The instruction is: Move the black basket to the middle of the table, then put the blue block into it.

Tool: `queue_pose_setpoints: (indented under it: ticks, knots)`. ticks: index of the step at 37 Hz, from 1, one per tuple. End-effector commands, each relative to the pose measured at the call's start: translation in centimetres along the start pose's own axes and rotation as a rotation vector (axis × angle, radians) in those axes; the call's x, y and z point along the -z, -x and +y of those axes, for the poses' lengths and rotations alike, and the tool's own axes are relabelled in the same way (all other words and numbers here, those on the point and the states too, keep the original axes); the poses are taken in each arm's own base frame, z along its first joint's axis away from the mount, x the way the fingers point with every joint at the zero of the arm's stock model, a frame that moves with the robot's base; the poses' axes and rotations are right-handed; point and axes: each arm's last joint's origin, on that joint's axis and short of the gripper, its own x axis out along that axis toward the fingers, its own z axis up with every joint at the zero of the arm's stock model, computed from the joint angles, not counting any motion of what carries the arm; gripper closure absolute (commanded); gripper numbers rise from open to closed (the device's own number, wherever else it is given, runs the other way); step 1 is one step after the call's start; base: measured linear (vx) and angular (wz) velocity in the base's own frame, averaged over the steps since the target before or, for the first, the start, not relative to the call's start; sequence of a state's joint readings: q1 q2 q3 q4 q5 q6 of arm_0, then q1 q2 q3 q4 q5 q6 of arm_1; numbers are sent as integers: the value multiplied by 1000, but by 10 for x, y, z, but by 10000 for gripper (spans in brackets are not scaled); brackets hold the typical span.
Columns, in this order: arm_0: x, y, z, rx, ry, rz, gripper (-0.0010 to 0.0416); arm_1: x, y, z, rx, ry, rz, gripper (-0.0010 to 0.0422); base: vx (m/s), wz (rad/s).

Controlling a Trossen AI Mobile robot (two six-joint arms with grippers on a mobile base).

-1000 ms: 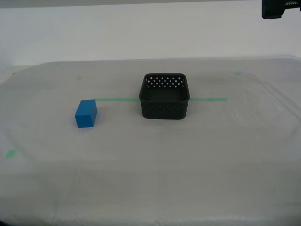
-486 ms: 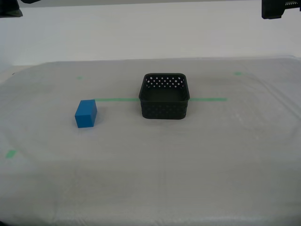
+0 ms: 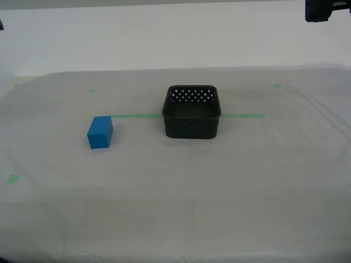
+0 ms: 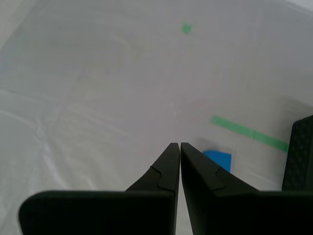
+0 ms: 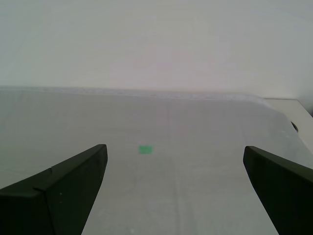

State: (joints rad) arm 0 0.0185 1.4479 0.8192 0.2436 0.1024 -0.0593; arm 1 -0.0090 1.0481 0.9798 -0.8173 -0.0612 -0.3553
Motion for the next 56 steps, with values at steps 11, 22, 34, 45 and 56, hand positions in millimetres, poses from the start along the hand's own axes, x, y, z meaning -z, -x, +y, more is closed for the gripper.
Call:
queue_pose_setpoints:
  ticks: [11,22,34,45,56]
  knots:
    - [-1,0,0,1,0,-4,16,-3,43,-1,15,65,185,413,0,0]
    - [-1,0,0,0,0,-4,16,1,52,-6,23,126,244,413,0,0]
    - [-1,0,0,0,0,-4,16,8,53,-21,42,172,261,413,0,0]
    - [-1,0,0,0,1,-4,16,17,46,-46,12,132,279,413,0,0]
    - [-1,0,0,1,0,-4,16,26,12,-83,-38,17,355,413,0,0]
